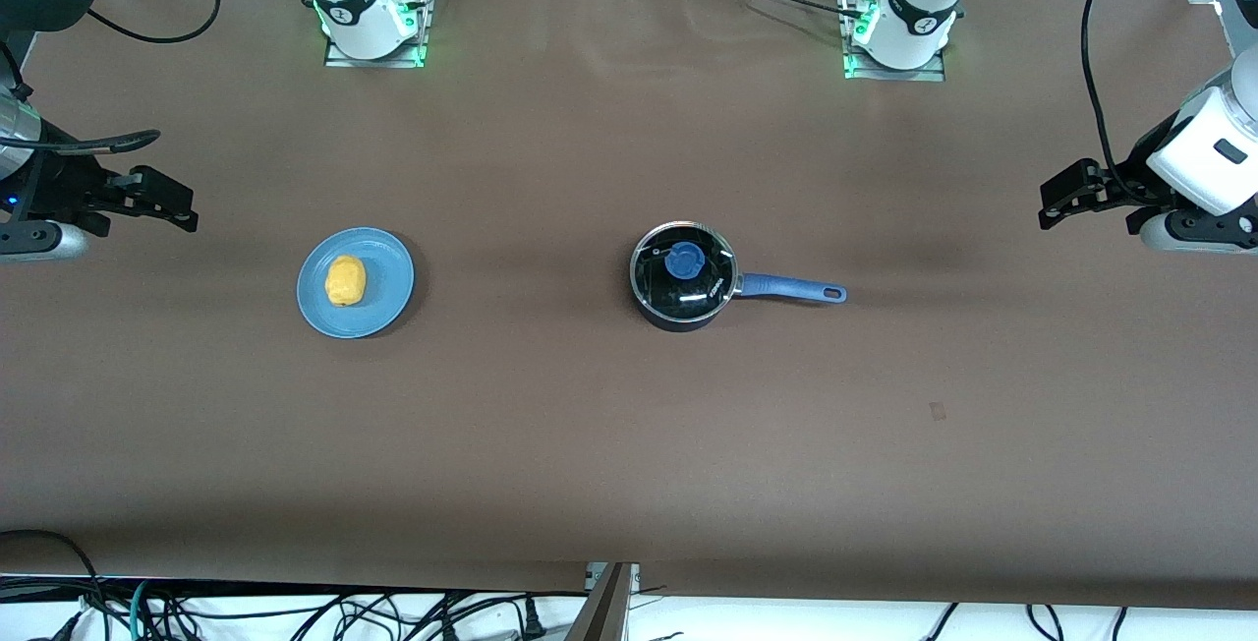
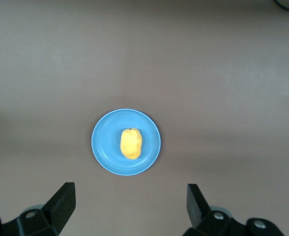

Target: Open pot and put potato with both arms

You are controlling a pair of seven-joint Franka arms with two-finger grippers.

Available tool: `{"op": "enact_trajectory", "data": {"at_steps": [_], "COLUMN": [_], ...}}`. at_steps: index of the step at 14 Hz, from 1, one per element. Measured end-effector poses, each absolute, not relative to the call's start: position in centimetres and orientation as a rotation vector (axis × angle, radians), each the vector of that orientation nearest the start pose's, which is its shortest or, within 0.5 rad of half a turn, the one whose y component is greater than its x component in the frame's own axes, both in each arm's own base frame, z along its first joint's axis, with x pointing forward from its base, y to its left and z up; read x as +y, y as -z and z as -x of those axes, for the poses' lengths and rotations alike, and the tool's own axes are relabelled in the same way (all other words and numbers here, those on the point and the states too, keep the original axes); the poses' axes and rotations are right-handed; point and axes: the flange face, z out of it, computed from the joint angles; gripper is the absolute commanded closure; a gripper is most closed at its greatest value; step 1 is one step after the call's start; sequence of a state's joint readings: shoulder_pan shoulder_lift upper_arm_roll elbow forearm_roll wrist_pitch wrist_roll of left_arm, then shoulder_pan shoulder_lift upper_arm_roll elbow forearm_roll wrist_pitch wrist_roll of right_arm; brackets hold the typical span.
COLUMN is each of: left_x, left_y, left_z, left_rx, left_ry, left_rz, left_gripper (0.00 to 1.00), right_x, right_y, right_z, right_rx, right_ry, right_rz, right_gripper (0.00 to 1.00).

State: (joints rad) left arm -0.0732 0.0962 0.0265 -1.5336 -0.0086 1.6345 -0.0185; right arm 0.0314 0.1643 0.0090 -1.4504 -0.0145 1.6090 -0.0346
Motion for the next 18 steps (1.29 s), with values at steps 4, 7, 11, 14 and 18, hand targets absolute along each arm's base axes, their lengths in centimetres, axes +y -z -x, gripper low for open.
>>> {"op": "enact_trajectory", "data": {"at_steps": [4, 7, 11, 14, 18], "left_x": [-3.56, -3.77, -3.77, -3.77, -3.81], "left_y": [-59.35, -59.34, -59.29, -59.28, -59.28], "left_z": [-58.92, -58.91, -58.93, -58.93, -58.93], "left_rx": [0.061, 0.067, 0.067, 0.067, 0.068], "left_ry": [0.022, 0.022, 0.020, 0.020, 0.020], "left_rz": [3.149, 3.149, 3.149, 3.149, 3.149], "left_gripper": [0.00, 0.00, 0.00, 0.00, 0.00], "right_x": [2.26, 2.26, 2.26, 2.25, 2.24], "right_y": [-58.94, -58.94, -58.94, -58.94, -58.94], "right_z": [-60.73, -60.73, -60.73, -60.73, -60.73], "right_rx": [-0.119, -0.119, -0.119, -0.119, -0.119], "right_ry": [-0.009, -0.009, -0.009, -0.008, -0.008], "right_rz": [3.152, 3.152, 3.152, 3.152, 3.152], "right_gripper": [0.00, 0.00, 0.00, 0.00, 0.00]}}
